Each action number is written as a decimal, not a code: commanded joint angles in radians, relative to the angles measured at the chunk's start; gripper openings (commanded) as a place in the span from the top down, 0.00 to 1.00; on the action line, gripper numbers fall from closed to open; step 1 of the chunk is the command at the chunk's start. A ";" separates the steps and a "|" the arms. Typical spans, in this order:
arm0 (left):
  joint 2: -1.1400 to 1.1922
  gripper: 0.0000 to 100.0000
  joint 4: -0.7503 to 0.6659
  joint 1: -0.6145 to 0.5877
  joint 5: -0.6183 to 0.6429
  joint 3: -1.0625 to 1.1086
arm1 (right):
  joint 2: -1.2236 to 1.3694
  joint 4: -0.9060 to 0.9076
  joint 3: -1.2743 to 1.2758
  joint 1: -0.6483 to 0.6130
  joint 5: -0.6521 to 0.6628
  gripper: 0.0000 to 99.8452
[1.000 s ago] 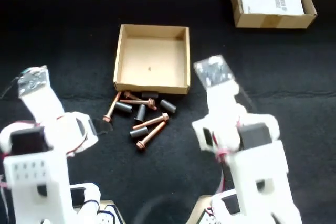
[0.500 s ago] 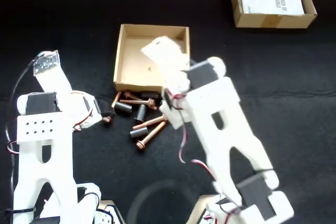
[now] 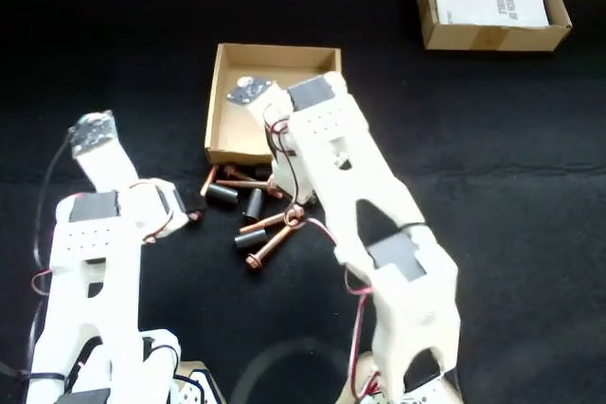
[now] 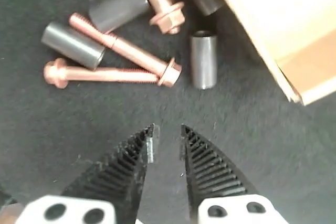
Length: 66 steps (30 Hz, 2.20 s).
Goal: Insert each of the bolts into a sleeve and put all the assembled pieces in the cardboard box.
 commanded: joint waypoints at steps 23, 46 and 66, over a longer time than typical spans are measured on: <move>0.001 0.66 -0.307 -0.050 -0.006 0.162 | 0.381 0.002 -0.375 0.016 0.144 0.85; 0.002 0.66 -0.413 -0.047 0.000 0.259 | 0.452 0.071 -0.664 0.093 0.049 0.99; 0.002 0.66 0.055 0.005 -0.209 -0.065 | -0.918 0.071 0.216 0.252 -0.089 0.99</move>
